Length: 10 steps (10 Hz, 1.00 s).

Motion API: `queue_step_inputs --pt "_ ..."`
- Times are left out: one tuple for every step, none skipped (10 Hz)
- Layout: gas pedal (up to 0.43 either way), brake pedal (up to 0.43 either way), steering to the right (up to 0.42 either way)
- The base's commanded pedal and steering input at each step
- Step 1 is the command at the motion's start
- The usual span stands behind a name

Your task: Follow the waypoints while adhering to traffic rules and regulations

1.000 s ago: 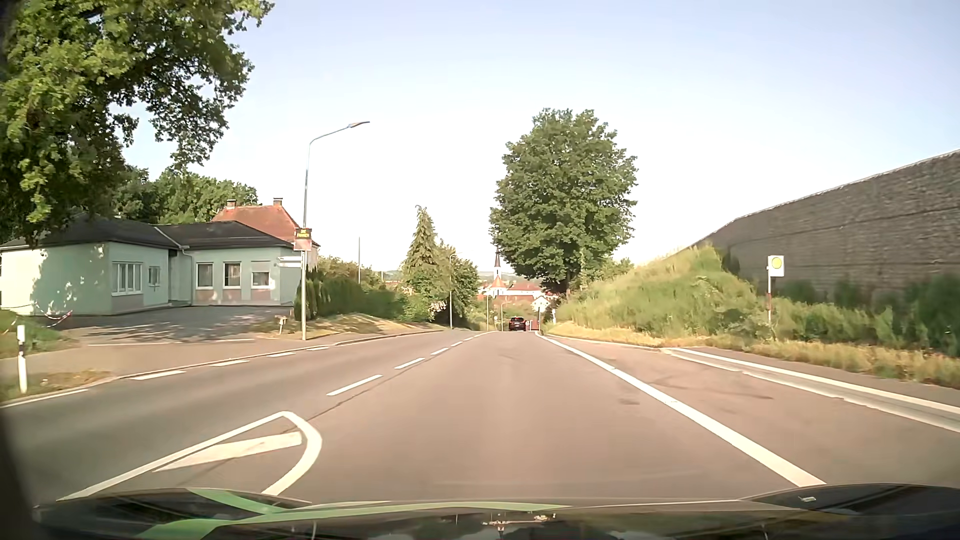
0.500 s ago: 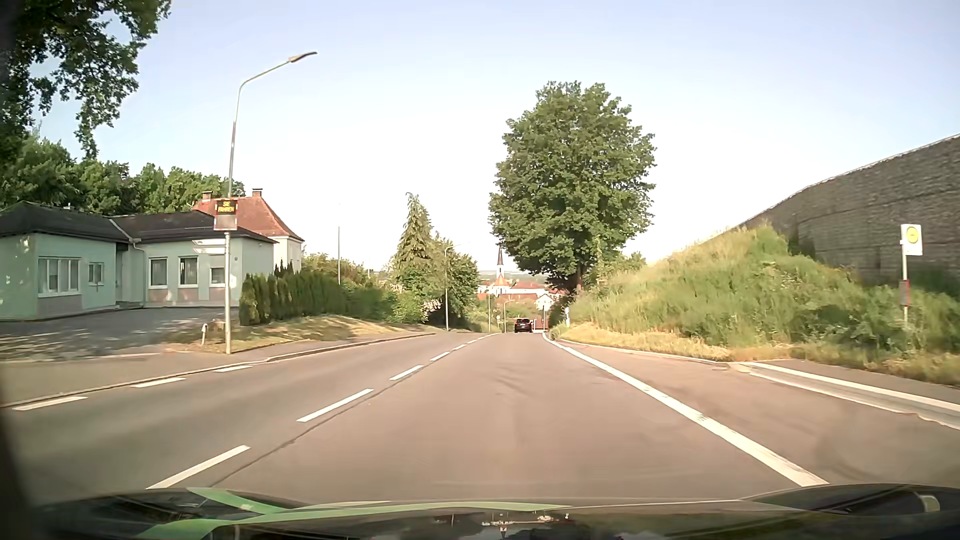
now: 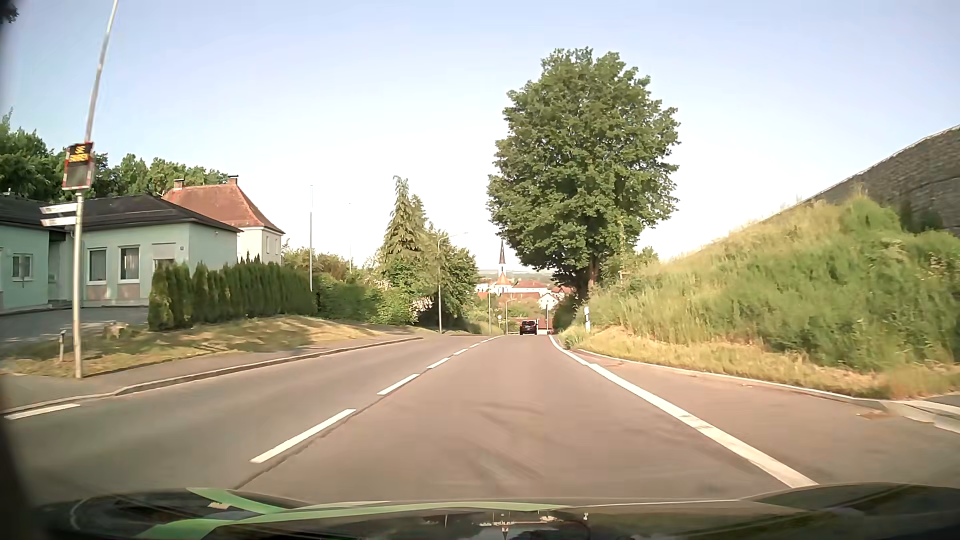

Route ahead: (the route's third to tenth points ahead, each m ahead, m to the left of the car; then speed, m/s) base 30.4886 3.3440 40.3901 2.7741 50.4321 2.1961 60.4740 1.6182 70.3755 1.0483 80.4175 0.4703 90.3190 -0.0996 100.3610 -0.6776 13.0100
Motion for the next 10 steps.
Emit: queue_step_inputs --pt "0.0 0.0 -0.004" --pt "0.0 0.0 -0.004" --pt "0.0 0.0 -0.004" --pt "0.028 0.0 -0.004" --pt "0.047 0.0 -0.004" --pt "0.059 0.0 -0.003" --pt "0.067 0.0 -0.003" --pt "0.067 0.0 0.0" --pt "0.0 0.0 0.003" --pt "0.0 0.0 0.008"
